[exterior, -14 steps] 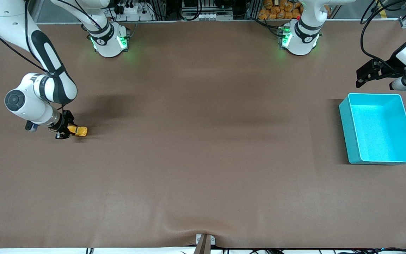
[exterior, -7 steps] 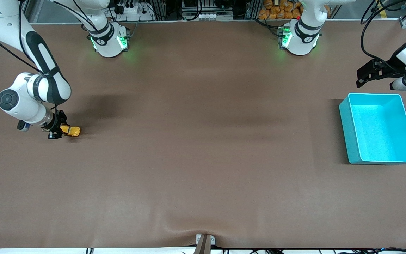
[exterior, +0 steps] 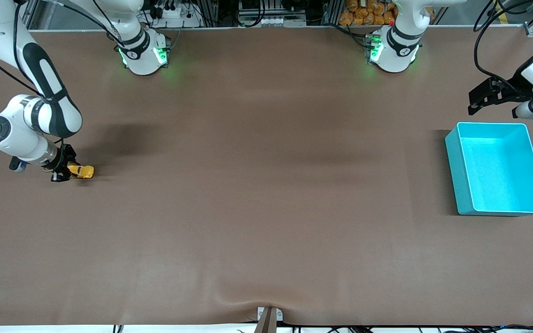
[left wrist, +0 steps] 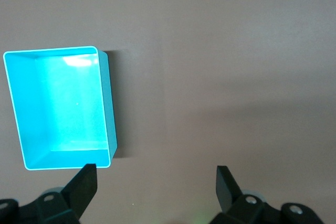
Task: Wind and store yellow beetle car
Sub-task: 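Press the car down and drag it backward with the right gripper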
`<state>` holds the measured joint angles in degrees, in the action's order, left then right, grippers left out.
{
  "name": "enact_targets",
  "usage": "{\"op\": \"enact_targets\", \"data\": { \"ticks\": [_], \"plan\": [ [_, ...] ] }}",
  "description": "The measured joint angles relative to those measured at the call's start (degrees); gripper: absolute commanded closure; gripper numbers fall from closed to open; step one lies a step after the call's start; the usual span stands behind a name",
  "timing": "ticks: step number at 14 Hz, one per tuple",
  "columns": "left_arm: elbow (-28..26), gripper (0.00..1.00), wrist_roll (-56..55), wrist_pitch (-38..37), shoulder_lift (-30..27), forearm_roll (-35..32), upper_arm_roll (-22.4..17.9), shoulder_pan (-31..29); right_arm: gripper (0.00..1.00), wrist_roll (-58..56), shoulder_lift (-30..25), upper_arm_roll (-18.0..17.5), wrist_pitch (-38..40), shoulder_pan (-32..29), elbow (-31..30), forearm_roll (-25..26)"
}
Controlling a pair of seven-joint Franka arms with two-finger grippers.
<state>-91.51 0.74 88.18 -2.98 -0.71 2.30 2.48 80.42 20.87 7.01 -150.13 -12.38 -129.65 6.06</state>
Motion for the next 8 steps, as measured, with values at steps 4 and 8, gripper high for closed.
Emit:
{"op": "enact_targets", "data": {
  "ticks": [4, 8],
  "plan": [
    [0.0, 0.00, 0.0, 0.0, 0.0, 0.0, 0.0, 0.0, 0.86, -2.3, 0.6, 0.0, 0.0, -1.4, 0.9, 0.0],
    [0.0, 0.00, 0.0, 0.0, 0.0, 0.0, -0.1, 0.0, 0.85, -2.7, 0.8, 0.1, 0.1, -1.7, 1.2, 0.2]
  ]
}}
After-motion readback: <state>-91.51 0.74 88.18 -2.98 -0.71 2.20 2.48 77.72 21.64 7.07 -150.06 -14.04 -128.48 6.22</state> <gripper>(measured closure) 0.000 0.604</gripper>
